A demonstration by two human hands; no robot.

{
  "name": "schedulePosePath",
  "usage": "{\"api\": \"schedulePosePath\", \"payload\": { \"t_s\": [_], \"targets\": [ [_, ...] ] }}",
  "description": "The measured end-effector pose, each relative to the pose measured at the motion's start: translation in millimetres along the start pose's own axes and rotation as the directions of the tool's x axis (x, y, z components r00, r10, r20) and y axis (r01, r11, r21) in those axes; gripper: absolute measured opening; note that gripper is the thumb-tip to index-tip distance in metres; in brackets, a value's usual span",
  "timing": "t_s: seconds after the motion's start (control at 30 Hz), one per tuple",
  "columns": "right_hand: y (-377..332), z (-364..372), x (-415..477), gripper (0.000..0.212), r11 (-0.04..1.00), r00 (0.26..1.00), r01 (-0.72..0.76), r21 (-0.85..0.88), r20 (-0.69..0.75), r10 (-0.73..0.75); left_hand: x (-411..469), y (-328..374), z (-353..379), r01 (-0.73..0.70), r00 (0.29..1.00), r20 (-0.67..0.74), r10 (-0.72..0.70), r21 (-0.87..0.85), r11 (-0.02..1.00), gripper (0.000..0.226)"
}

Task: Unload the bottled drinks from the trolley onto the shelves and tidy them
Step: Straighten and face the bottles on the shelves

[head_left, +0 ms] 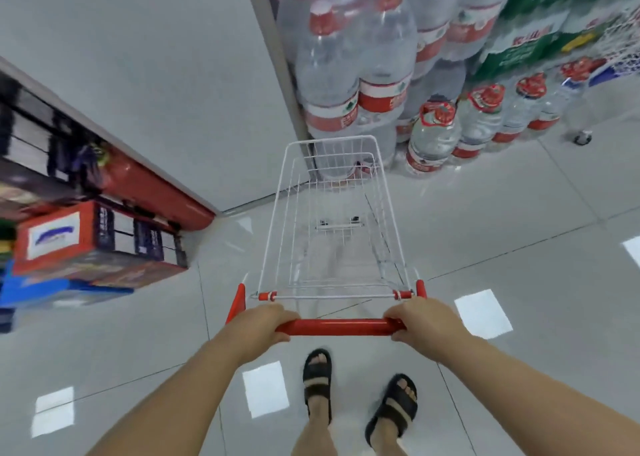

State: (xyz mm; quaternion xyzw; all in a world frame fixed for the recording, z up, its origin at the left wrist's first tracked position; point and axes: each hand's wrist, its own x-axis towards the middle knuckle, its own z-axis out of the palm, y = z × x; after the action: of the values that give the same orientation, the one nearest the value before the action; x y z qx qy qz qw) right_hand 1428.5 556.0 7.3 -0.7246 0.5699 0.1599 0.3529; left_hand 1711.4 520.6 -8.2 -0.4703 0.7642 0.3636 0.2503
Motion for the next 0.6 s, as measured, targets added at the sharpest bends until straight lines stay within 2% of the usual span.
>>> {"api": "schedulePosePath", "payload": {
  "t_s": [0.13,0.2,0.27,0.33,0.4,0.43,0.47,0.5,0.53,0.6],
  "targets": [
    [-56,-3,41,0.026,1.0,1.0,0.003,0.025,0.002,-0.003,-17,-59,-23,0.05,0.995,-0.084,-0.046,0.042,0.998,0.027],
    [-86,-3,62,0.027,0.997,1.0,0.004,0.076,0.022,-0.006,-23,-95,-33,0.114,0.983,-0.162,-0.084,0.19,0.975,0.034],
    [-118,-3,81,0.028,0.989,0.998,0.037,0.145,0.051,-0.045,-28,-131,-38,0.229,0.936,-0.333,-0.115,0.326,0.917,0.038],
    [-148,-3,96,0.031,0.966,0.991,0.082,0.246,0.078,-0.104,-34,-159,-43,0.368,0.836,-0.515,-0.188,0.273,0.889,0.043],
    [-172,-7,115,0.033,0.928,0.989,0.113,0.354,0.053,-0.14,-36,-182,-50,0.497,0.687,-0.61,-0.394,-0.002,0.868,0.052],
    [-179,-11,126,0.034,0.921,0.992,0.115,0.373,0.003,-0.125,-36,-190,-54,0.5,0.601,-0.607,-0.521,-0.223,0.837,0.052],
    [-181,-16,138,0.035,0.926,0.992,0.123,0.358,-0.071,-0.104,-35,-194,-58,0.444,0.539,-0.554,-0.635,-0.454,0.773,0.051],
    [-178,-21,151,0.037,0.941,0.987,0.121,0.317,-0.135,-0.082,-32,-193,-59,0.338,0.529,-0.472,-0.706,-0.646,0.685,0.054],
    [-173,-26,163,0.04,0.96,0.985,0.103,0.26,-0.164,-0.061,-29,-189,-57,0.226,0.568,-0.385,-0.727,-0.777,0.588,0.059],
    [-159,-37,188,0.049,0.992,0.996,0.023,0.124,-0.094,-0.011,-21,-176,-51,0.089,0.653,-0.27,-0.707,-0.9,0.426,0.075]
  ]
}}
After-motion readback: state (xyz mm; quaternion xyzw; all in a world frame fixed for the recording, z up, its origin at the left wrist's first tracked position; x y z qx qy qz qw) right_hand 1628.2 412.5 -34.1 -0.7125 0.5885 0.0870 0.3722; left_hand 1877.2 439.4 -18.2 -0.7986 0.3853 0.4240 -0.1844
